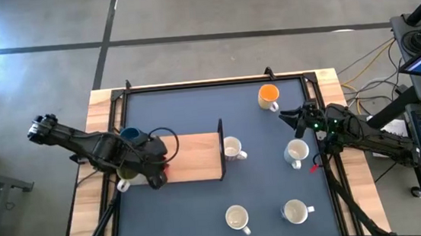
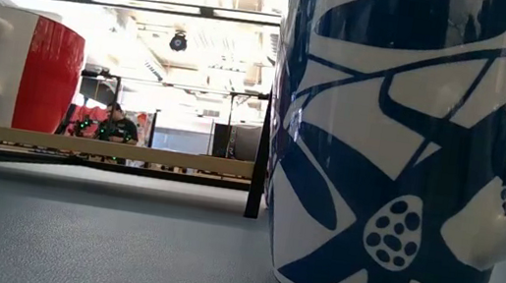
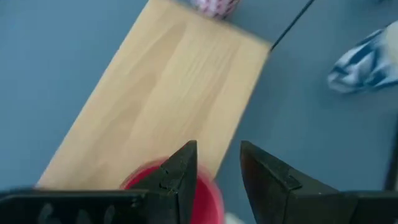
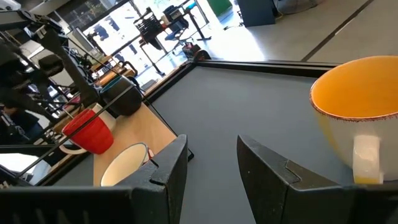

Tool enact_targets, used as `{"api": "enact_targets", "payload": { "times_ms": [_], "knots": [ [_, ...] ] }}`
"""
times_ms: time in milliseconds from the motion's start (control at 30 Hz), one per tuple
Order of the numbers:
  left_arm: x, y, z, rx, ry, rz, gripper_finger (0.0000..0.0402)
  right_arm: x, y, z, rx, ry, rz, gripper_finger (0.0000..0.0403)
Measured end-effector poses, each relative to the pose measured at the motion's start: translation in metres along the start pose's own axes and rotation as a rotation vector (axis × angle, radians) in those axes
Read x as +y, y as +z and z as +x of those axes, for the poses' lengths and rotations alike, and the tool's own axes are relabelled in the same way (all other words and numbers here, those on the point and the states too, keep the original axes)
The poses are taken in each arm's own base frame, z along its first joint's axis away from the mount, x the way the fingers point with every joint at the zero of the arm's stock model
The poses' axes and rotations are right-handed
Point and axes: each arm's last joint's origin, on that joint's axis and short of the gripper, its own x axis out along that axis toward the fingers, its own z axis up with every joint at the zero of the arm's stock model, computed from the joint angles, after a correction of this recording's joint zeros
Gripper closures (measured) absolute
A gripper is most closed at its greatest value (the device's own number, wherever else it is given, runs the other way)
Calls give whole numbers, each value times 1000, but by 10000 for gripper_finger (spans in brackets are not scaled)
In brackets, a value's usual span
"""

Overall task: Place coffee mugs
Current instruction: Put the white red patterned mug on the shelf

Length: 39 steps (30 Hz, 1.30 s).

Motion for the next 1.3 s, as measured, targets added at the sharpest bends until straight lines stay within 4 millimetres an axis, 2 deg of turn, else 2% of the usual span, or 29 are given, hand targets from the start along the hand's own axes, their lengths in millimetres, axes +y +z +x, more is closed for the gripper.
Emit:
{"api": "enact_targets", "payload": {
  "times_ms": [100, 400, 600, 700, 967, 1300],
  "knots": [
    [-6, 7, 0, -74, -60, 6, 298, -1, 1, 0, -12, -21, -3, 275],
    [-21, 34, -5, -325, -214, 53, 298, -12, 7, -2, -234, -393, 23, 275],
    [-18, 41, -6, -418, -142, 45, 298, -12, 8, -2, -325, -350, 402, 275],
    [-18, 43, -7, -436, -144, 30, 298, -11, 10, -2, -378, -327, 523, 275],
    [-20, 45, -4, -459, -124, 21, 298, -11, 11, -2, -388, -343, 487, 275],
    [-20, 48, -5, -492, -93, 104, 298, -9, 17, -3, -493, -296, 631, 275]
  ]
}}
